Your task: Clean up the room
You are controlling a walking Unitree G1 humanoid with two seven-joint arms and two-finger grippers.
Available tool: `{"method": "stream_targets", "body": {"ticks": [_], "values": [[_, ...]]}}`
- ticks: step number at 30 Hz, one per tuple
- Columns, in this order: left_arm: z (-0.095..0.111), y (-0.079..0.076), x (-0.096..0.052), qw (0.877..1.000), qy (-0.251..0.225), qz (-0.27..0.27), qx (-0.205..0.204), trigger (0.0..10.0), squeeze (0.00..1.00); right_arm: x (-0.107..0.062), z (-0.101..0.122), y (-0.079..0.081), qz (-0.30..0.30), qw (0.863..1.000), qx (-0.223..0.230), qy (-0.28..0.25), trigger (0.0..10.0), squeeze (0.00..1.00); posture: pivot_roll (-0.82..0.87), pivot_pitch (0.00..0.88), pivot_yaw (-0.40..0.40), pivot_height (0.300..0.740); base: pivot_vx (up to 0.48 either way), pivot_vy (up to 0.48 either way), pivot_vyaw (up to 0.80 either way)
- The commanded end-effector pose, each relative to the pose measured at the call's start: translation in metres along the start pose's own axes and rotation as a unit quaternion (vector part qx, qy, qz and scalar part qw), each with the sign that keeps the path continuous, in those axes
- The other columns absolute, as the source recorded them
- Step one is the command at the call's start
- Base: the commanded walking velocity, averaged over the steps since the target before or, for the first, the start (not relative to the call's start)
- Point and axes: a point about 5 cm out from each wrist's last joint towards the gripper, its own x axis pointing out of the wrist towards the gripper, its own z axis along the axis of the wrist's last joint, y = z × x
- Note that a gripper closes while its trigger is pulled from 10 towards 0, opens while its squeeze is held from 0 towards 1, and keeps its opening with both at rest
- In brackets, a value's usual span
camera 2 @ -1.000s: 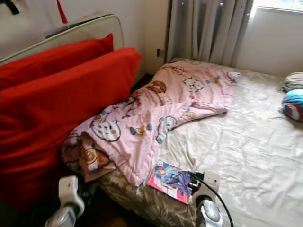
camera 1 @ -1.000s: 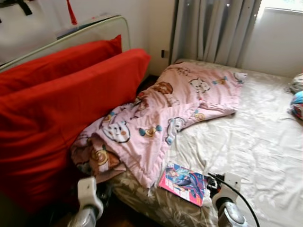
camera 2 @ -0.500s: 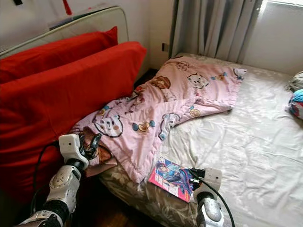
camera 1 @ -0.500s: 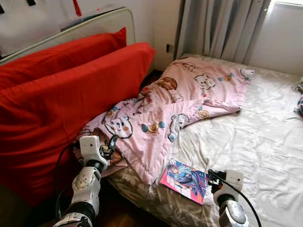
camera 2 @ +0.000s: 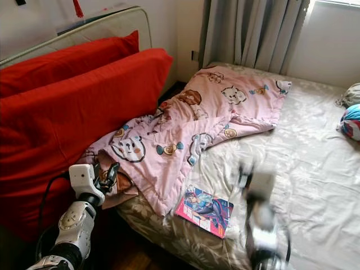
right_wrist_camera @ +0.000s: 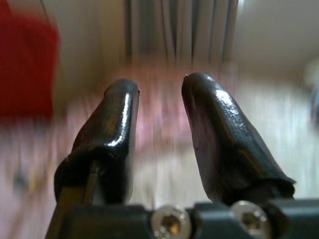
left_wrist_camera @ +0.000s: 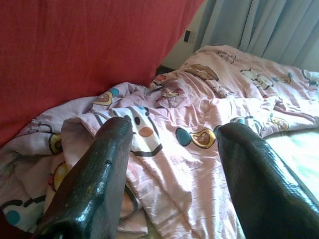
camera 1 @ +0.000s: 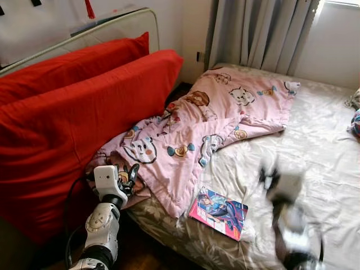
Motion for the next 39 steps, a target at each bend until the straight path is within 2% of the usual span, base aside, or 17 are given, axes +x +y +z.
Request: {"method": "stream_targets", "body": {"ticks": [1,6,13,19,25,30,36,39], "values": [[0.001,0.0,-0.001,1.0,-0.007,0.001,0.002,10.0,0.0,-0.014,-0.016,0.006,0.002,1.0,0.011,0.028,10.0,0.0,0.01,0.0,-0.028,0.74,0.0,0.0,0.0],[0.002,0.001,0.0,1.0,-0.01,0.002,0.001,10.0,0.0,-0.017,-0.019,0.008,0.0,0.999,0.025,0.032,10.0,0.0,0.01,0.0,-0.027,0.74,0.0,0.0,0.0],[0.004,0.004,-0.001,1.0,-0.015,0.01,0.001,10.0,0.0,-0.031,-0.036,-0.001,-0.037,0.995,0.058,0.078,10.0,0.0,0.02,0.0,-0.028,0.74,0.0,0.0,0.0],[0.003,0.004,-0.001,1.0,-0.015,0.008,-0.002,10.0,0.0,-0.035,-0.046,-0.006,-0.064,0.989,0.052,0.123,10.0,0.0,0.02,0.0,-0.023,0.731,0.0,0.0,0.0],[0.004,0.01,-0.001,1.0,-0.013,0.022,-0.003,10.0,0.0,-0.035,-0.046,-0.004,-0.058,0.99,0.055,0.119,10.0,0.0,0.01,0.0,-0.012,0.693,0.0,0.0,0.0],[0.006,0.012,0.001,1.0,-0.012,0.02,-0.003,10.0,0.0,-0.033,-0.042,-0.007,-0.06,0.991,0.054,0.106,10.0,0.0,0.0,0.0,-0.007,0.693,0.0,0.0,0.0],[0.01,0.013,0.005,1.0,-0.011,0.013,0.006,10.0,0.0,-0.029,-0.042,-0.006,-0.048,0.991,0.038,0.12,10.0,0.0,0.01,0.0,-0.01,0.693,0.0,0.0,0.0],[0.011,0.015,0.005,1.0,-0.005,0.014,0.011,10.0,0.0,-0.028,-0.043,-0.005,-0.039,0.991,0.023,0.129,10.0,0.0,0.0,0.0,-0.01,0.675,0.0,0.0,0.0]]}}
